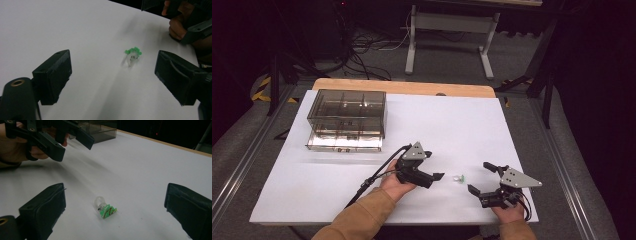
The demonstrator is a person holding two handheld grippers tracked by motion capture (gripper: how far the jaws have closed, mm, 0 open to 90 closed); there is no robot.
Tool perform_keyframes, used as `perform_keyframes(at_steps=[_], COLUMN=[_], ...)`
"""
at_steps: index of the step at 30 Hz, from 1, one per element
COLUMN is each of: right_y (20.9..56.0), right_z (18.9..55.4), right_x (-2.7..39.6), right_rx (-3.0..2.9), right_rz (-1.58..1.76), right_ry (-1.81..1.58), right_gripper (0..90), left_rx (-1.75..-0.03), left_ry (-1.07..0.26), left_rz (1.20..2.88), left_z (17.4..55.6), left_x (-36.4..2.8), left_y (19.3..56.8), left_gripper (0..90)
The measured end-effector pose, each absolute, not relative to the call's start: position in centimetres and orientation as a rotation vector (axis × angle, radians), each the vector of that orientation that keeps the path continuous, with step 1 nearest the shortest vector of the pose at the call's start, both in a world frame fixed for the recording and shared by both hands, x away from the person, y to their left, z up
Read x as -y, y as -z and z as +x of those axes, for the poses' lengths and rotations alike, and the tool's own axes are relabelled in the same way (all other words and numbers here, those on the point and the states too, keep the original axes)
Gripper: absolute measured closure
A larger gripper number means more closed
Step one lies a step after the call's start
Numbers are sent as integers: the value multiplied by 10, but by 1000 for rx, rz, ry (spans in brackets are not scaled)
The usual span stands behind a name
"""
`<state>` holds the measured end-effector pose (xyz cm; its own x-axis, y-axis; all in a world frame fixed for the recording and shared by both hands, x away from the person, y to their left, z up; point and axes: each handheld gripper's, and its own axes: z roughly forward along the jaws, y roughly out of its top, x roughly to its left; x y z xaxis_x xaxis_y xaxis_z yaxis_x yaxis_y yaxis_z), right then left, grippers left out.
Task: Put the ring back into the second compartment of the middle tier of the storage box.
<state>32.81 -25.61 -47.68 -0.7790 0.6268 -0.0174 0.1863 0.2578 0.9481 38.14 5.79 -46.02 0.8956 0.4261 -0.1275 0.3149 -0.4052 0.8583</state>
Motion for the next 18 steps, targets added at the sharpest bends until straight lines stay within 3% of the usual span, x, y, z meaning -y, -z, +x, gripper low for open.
perform_keyframes(at_steps=[9, 18], right_y=[477, 476], right_z=[328, 328], right_x=[256, 257], right_rx=[-2145, -2142], right_rz=[742, 749], right_ry=[-1539, -1542], right_gripper=[40, 40], left_rx=[-540, -534], left_ry=[-183, -149], left_rz=[2055, 2083], left_z=[377, 377], left_x=[-40, -18], left_y=[467, 474], left_gripper=[191, 225])
